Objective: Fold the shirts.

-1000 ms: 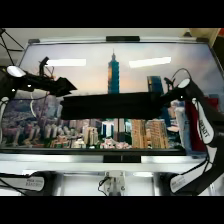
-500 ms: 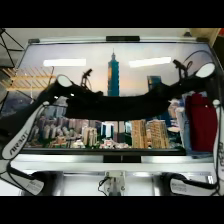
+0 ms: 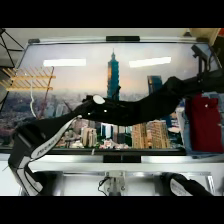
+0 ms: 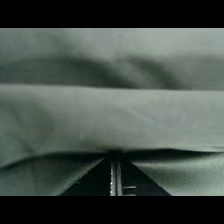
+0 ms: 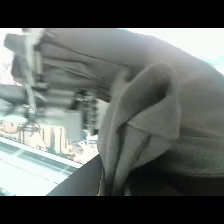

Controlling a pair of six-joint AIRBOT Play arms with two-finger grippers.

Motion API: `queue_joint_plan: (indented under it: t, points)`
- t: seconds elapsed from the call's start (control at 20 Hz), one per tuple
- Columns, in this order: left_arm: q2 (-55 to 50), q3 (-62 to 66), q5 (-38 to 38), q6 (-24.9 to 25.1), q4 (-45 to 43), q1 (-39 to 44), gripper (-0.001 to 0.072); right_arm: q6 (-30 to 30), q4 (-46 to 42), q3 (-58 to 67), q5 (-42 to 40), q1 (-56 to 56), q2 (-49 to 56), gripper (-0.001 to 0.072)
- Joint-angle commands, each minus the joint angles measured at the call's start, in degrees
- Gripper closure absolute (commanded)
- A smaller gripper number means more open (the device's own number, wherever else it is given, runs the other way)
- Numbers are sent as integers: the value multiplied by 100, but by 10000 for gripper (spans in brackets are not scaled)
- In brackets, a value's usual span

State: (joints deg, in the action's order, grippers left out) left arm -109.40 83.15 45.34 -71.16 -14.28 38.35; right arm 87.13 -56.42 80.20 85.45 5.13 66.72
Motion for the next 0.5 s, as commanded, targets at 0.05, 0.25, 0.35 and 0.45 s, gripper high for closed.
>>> queue_joint_plan:
  t: [0.05, 0.25, 0.35, 0.45]
  points:
    - [-90, 133, 304, 363, 479, -350, 678, 214, 199, 7, -83, -31, -105, 645]
    - [807, 131, 1128, 219, -940, -1499, 680, 444, -240, 7, -610, -612, 103, 645]
    - [1519, 133, 1445, 98, -1620, -2151, 680, 511, -251, 7, -999, -1097, 435, 645]
    - [2275, 133, 1633, 76, -1923, -2889, 679, 566, -236, 7, -1543, -1665, 824, 645]
